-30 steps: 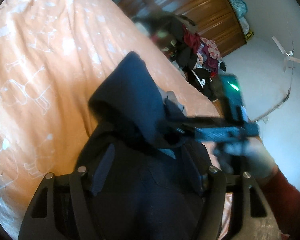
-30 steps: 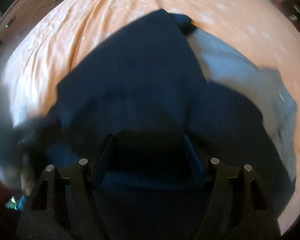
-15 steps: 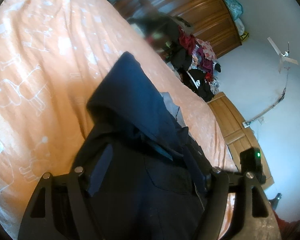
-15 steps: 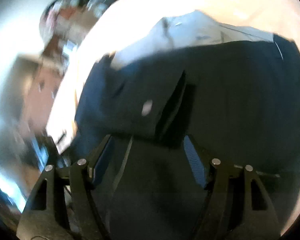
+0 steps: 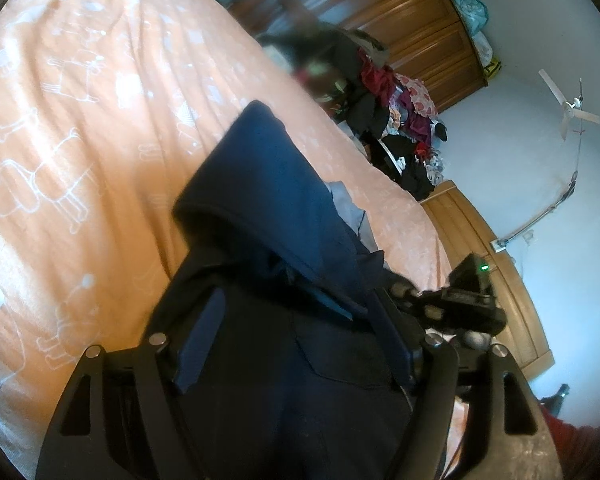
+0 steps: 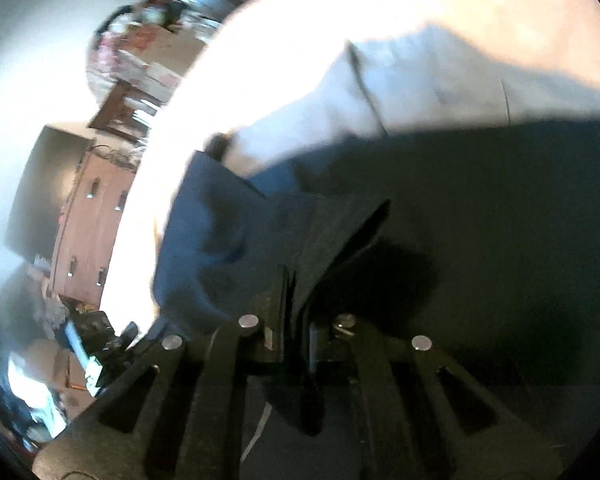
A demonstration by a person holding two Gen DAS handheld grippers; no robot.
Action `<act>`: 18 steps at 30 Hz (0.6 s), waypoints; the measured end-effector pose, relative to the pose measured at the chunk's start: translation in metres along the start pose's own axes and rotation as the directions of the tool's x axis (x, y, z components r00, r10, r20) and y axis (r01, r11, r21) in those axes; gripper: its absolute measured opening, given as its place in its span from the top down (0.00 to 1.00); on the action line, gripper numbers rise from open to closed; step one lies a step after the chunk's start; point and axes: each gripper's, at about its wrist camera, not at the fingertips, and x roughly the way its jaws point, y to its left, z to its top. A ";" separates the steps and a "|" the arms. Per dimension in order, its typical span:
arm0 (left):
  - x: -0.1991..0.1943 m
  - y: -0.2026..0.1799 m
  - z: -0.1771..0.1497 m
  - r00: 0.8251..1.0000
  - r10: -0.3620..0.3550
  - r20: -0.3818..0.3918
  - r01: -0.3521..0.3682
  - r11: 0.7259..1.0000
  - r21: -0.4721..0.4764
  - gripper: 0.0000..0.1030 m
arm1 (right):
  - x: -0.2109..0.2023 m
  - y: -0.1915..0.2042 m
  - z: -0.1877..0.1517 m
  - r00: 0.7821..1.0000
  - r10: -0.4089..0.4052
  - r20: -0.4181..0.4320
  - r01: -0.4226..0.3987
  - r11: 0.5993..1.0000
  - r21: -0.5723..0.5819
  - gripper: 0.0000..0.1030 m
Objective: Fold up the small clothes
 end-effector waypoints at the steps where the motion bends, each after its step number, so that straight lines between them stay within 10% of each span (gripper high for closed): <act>1: 0.000 0.000 0.000 1.000 0.000 0.000 0.000 1.000 0.000 0.26 | -0.011 0.004 0.002 1.000 -0.002 0.031 0.002 1.000 -0.017 0.94; 8: 0.001 -0.001 -0.001 1.000 0.006 0.001 -0.006 1.000 0.005 0.26 | -0.102 -0.019 0.015 0.972 -0.052 0.230 0.049 0.999 0.018 0.95; 18: 0.004 -0.005 -0.001 1.000 0.027 -0.004 -0.027 1.000 0.013 0.26 | -0.118 -0.101 -0.011 0.963 -0.194 0.185 0.171 0.977 0.131 0.96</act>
